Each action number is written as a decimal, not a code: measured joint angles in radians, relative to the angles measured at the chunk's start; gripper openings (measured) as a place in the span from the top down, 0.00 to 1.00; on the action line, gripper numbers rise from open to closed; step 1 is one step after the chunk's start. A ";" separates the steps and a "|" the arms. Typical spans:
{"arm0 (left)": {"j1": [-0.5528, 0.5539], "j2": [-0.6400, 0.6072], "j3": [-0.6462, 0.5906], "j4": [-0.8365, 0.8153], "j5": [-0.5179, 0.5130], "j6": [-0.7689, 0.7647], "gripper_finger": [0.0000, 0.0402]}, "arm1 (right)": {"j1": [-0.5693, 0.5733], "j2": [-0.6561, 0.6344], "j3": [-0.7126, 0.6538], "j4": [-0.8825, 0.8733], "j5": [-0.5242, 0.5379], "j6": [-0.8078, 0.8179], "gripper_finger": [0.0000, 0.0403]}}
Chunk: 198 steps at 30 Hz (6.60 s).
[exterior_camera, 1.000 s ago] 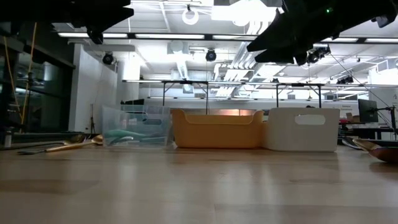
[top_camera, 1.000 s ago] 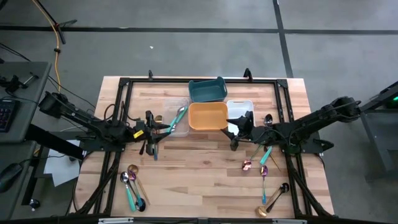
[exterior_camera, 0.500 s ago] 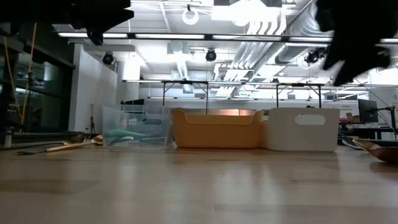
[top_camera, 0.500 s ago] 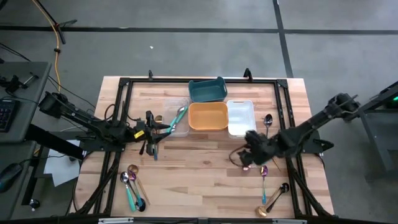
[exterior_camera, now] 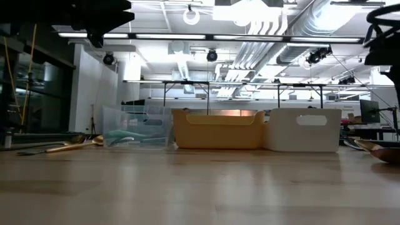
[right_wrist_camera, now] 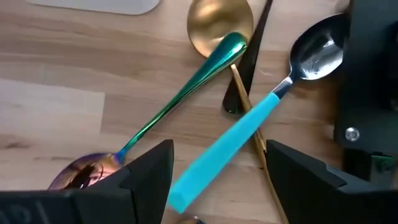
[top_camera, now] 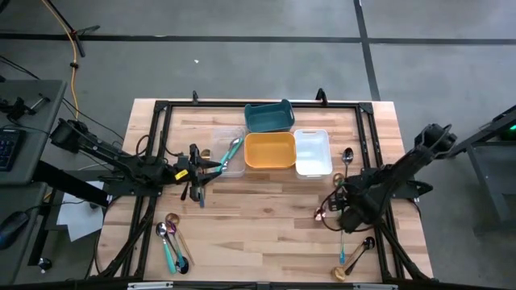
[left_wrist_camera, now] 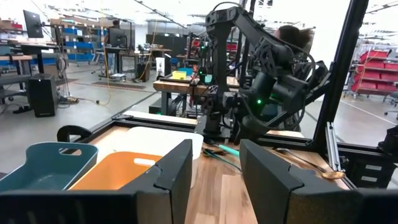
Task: Sort silverware by color (type)
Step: Put the turquoise blue spoon into the transparent bin
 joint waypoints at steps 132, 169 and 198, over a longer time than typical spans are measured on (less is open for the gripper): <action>0.092 0.548 0.198 0.416 0.211 0.040 0.69 | -0.561 0.335 0.041 2.004 -0.043 -2.142 0.85; 0.093 0.593 0.256 0.333 0.191 0.026 0.69 | -0.534 0.332 0.042 2.043 -0.033 -2.160 0.85; 0.087 0.571 0.312 0.140 0.115 0.090 0.90 | -0.532 0.297 0.042 1.918 -0.024 -2.191 0.60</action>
